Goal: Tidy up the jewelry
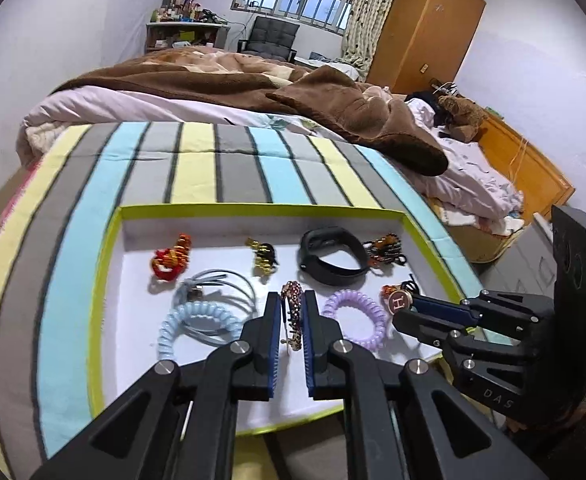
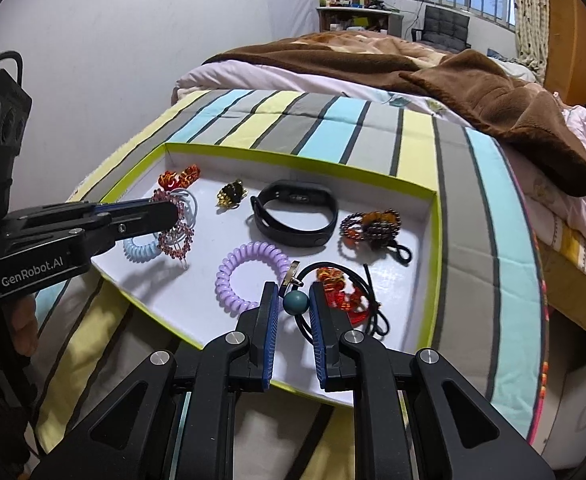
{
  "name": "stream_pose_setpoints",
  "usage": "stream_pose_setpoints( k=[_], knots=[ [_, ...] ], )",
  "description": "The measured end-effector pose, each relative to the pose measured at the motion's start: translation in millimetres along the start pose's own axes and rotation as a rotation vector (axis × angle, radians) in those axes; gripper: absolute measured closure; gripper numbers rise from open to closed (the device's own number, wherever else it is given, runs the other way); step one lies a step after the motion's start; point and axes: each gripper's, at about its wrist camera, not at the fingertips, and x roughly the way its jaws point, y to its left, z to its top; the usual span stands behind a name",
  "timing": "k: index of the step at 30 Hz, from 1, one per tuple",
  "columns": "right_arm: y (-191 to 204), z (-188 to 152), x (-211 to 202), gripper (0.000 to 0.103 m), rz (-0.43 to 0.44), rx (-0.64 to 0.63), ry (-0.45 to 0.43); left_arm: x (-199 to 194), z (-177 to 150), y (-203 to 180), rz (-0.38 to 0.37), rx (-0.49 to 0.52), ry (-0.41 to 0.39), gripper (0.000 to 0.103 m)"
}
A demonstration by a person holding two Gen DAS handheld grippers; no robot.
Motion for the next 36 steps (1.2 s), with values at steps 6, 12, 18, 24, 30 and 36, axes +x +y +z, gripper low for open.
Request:
stream_pose_setpoints(
  k=[6, 12, 18, 24, 30, 36],
  knots=[
    [7, 1, 10, 0.087, 0.026, -0.011, 0.027, -2, -1, 12, 0.006, -0.024, -0.004, 0.089],
    [11, 1, 14, 0.087, 0.031, -0.014, 0.03, -3, -2, 18, 0.01, -0.044, -0.005, 0.088],
    [11, 1, 14, 0.087, 0.04, -0.009, 0.026, -4, -4, 24, 0.017, -0.061, 0.004, 0.086],
    [9, 0, 13, 0.082, 0.039, 0.01, 0.019, -4, -9, 27, 0.035, -0.065, 0.02, 0.082],
    [10, 0, 10, 0.078, 0.034, 0.018, 0.009, -4, -14, 28, 0.043, -0.068, 0.025, 0.072],
    [12, -1, 5, 0.06, 0.041, 0.021, -0.006, -7, -18, 27, 0.058, -0.068, 0.032, 0.069]
  ],
)
